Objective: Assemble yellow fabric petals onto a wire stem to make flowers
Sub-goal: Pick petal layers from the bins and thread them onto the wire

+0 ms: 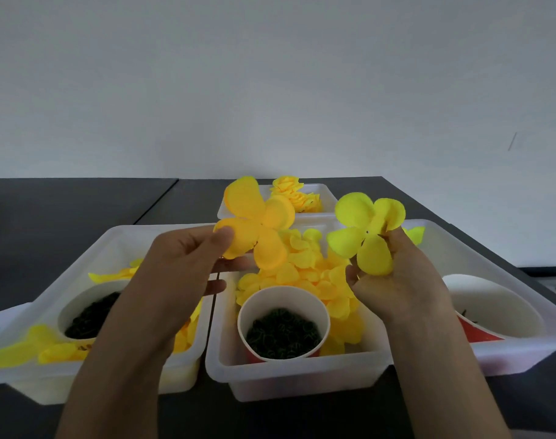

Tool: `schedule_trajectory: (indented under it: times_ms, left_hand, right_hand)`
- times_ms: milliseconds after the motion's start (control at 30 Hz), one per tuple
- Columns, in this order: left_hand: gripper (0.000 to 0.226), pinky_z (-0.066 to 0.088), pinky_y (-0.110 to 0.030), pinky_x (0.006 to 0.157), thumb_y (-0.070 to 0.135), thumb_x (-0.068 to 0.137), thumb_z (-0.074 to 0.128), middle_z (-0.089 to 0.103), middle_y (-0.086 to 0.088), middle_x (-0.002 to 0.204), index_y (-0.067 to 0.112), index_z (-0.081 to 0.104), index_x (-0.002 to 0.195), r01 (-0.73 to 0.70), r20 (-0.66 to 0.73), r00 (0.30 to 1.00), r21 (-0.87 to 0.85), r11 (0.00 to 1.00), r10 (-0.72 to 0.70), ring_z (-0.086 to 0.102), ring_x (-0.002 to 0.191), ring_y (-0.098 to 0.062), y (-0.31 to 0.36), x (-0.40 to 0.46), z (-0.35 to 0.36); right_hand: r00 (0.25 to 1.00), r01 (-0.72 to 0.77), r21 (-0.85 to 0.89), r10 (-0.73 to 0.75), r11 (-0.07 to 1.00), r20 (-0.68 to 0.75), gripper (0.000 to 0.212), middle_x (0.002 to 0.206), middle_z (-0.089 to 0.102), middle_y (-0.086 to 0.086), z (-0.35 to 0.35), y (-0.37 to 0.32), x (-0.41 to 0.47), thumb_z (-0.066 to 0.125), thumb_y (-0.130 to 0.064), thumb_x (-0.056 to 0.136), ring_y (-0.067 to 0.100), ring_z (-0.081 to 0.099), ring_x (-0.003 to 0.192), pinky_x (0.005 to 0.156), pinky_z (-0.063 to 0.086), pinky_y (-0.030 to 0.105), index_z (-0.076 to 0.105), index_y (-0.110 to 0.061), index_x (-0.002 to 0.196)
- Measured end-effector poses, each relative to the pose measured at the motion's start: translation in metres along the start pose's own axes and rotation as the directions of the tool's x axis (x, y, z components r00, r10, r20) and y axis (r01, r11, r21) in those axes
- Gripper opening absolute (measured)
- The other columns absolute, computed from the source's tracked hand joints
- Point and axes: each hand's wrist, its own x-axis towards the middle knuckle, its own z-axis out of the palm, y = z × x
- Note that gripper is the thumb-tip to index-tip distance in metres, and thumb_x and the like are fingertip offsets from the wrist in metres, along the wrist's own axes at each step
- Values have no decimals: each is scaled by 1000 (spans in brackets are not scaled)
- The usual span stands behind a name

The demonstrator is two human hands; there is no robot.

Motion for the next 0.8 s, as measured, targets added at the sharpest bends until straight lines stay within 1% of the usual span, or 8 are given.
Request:
schedule_trajectory:
  times_ms: [67,133,200,467,533,600,700,800]
  left_hand:
    - [15,47,-24,62,29,92,55,74,12,75,27,69,85,-55,-22,998,65,996,57,69,68,2,-4,2,0]
    - [13,48,-18,56,29,90,58,71,14,69,26,68,83,-108,-26,993,140,984,113,63,63,3,-8,6,-1]
    - [14,44,-9,50,28,90,59,66,15,58,23,67,79,-154,-19,987,175,972,160,56,53,6,-9,8,0]
    - [23,31,-7,37,27,91,56,48,13,36,14,68,77,-227,-79,969,95,969,235,39,30,3,-6,4,10]
    - [25,31,-7,38,26,92,55,46,14,36,10,68,77,-217,-80,972,63,974,222,39,31,2,-6,3,13]
    - [36,42,-15,47,34,88,55,54,9,46,2,69,80,-208,-66,976,29,978,210,43,39,-2,-4,2,16]
    - [50,55,-54,82,45,76,54,68,-28,81,0,71,90,-175,-1,984,-72,982,176,61,75,-46,-1,1,19]
    - [61,45,-68,85,51,68,57,57,-45,93,-5,68,90,-134,103,984,-112,985,146,56,79,-56,6,-3,18]
  right_hand:
    - [965,239,-394,-262,887,-5,16,67,66,-8,-6,8,4,56,-27,96,7,61,66,66,49,22,66,-22,85]
    - [875,411,-512,-484,754,-10,32,73,59,8,-10,14,10,56,-31,96,20,53,68,69,44,27,67,-3,84]
    - [808,452,-616,-589,645,-24,32,87,68,7,-13,15,16,58,-33,95,19,57,81,77,43,30,71,-7,83]
    - [877,168,-985,-452,-31,164,25,120,59,9,-13,27,17,53,-38,96,34,44,119,101,33,42,68,-28,114]
    - [860,267,-963,-445,-29,252,25,121,58,7,-4,22,10,52,-38,96,29,47,119,102,35,40,64,-28,116]
    - [806,453,-886,-470,97,361,19,112,64,-1,7,15,-2,53,-37,95,17,55,107,91,44,32,65,-31,108]
    - [786,613,-706,-363,356,500,28,97,66,-13,25,10,-25,58,-48,86,-1,61,86,67,45,7,64,-32,109]
    - [804,517,-601,-104,609,585,50,101,72,2,32,12,-34,56,-48,77,16,69,89,71,56,23,64,-21,118]
